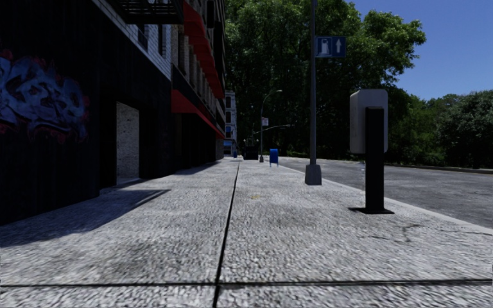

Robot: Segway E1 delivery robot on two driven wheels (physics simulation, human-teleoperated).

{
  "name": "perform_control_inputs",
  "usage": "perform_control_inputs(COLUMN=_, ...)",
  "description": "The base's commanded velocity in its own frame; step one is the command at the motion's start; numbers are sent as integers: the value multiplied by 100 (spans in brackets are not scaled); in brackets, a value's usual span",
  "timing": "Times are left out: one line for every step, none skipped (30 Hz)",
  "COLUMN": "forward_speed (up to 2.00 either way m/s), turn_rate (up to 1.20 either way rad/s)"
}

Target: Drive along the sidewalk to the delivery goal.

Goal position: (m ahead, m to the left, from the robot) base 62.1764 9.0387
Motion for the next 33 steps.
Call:
perform_control_inputs(forward_speed=200, turn_rate=0)
perform_control_inputs(forward_speed=200, turn_rate=0)
perform_control_inputs(forward_speed=200, turn_rate=0)
perform_control_inputs(forward_speed=200, turn_rate=0)
perform_control_inputs(forward_speed=200, turn_rate=0)
perform_control_inputs(forward_speed=200, turn_rate=0)
perform_control_inputs(forward_speed=200, turn_rate=0)
perform_control_inputs(forward_speed=200, turn_rate=0)
perform_control_inputs(forward_speed=200, turn_rate=0)
perform_control_inputs(forward_speed=200, turn_rate=0)
perform_control_inputs(forward_speed=200, turn_rate=0)
perform_control_inputs(forward_speed=200, turn_rate=0)
perform_control_inputs(forward_speed=200, turn_rate=0)
perform_control_inputs(forward_speed=200, turn_rate=0)
perform_control_inputs(forward_speed=200, turn_rate=0)
perform_control_inputs(forward_speed=200, turn_rate=0)
perform_control_inputs(forward_speed=200, turn_rate=0)
perform_control_inputs(forward_speed=200, turn_rate=0)
perform_control_inputs(forward_speed=200, turn_rate=0)
perform_control_inputs(forward_speed=200, turn_rate=0)
perform_control_inputs(forward_speed=200, turn_rate=0)
perform_control_inputs(forward_speed=200, turn_rate=0)
perform_control_inputs(forward_speed=200, turn_rate=0)
perform_control_inputs(forward_speed=200, turn_rate=0)
perform_control_inputs(forward_speed=200, turn_rate=0)
perform_control_inputs(forward_speed=200, turn_rate=0)
perform_control_inputs(forward_speed=200, turn_rate=0)
perform_control_inputs(forward_speed=200, turn_rate=0)
perform_control_inputs(forward_speed=200, turn_rate=0)
perform_control_inputs(forward_speed=200, turn_rate=0)
perform_control_inputs(forward_speed=200, turn_rate=0)
perform_control_inputs(forward_speed=200, turn_rate=0)
perform_control_inputs(forward_speed=200, turn_rate=0)
